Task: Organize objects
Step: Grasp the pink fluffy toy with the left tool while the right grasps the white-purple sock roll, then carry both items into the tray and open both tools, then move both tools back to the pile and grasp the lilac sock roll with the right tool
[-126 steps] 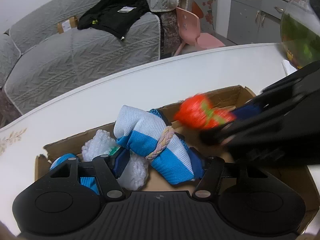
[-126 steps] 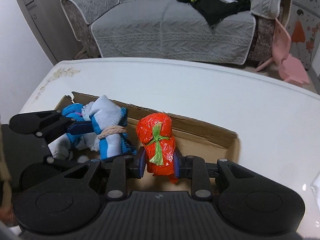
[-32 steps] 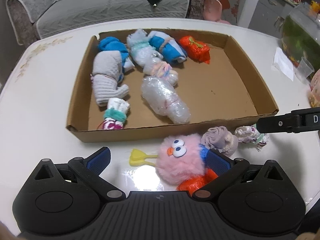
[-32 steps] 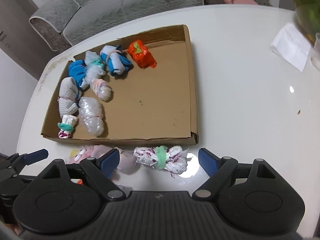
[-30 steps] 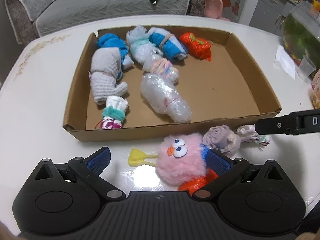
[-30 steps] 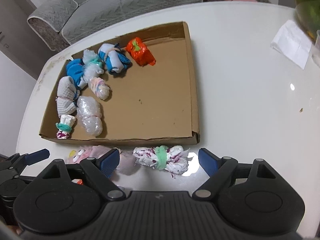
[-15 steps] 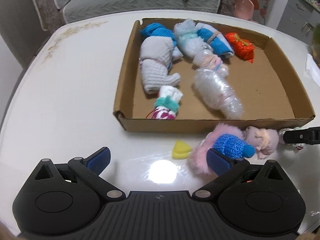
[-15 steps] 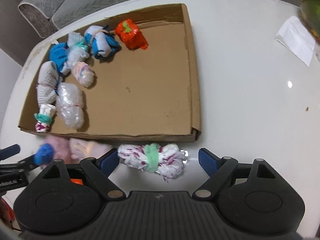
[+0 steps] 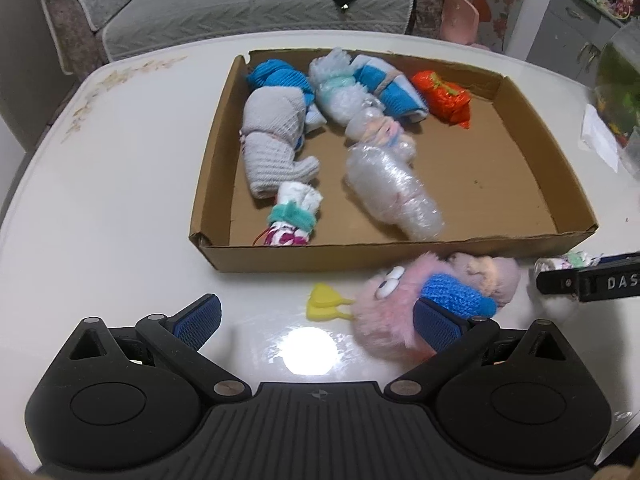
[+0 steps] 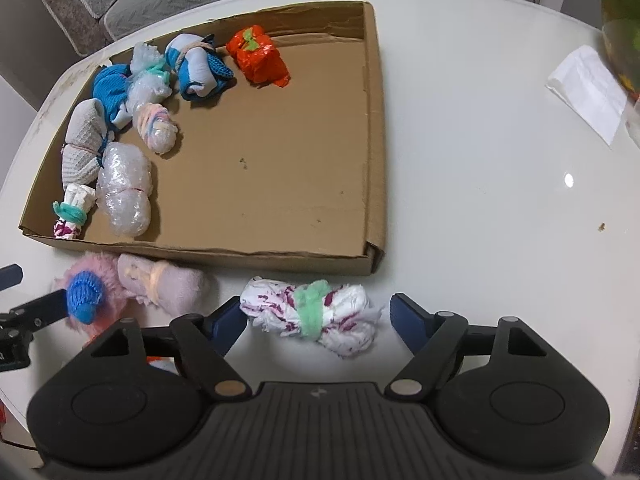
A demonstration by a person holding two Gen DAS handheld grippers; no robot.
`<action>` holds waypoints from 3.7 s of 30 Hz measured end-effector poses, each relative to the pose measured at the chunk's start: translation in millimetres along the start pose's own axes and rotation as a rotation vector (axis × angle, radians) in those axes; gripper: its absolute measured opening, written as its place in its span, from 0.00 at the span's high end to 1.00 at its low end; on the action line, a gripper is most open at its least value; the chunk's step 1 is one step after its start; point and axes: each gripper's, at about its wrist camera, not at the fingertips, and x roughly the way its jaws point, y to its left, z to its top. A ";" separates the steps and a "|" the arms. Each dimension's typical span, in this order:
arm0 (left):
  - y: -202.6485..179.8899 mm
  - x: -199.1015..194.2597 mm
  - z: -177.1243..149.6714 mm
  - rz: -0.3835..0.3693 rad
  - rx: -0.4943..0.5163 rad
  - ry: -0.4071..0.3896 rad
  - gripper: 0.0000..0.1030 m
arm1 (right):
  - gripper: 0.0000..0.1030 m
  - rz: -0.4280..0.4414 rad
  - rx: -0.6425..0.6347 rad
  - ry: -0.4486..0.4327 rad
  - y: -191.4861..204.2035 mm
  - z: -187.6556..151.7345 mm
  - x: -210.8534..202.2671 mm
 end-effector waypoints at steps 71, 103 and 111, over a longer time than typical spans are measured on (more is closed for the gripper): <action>-103.9 69.2 135.4 -0.268 0.500 -0.101 0.57 | 0.45 0.063 -0.921 -0.278 17.7 116.8 -42.8; -100.7 106.0 156.0 -0.248 0.424 -0.063 0.18 | 0.31 0.016 -1.102 -0.101 48.1 104.1 18.6; -87.1 81.7 148.3 -0.207 0.386 -0.075 0.13 | 0.27 0.011 -1.039 -0.117 41.8 108.5 5.6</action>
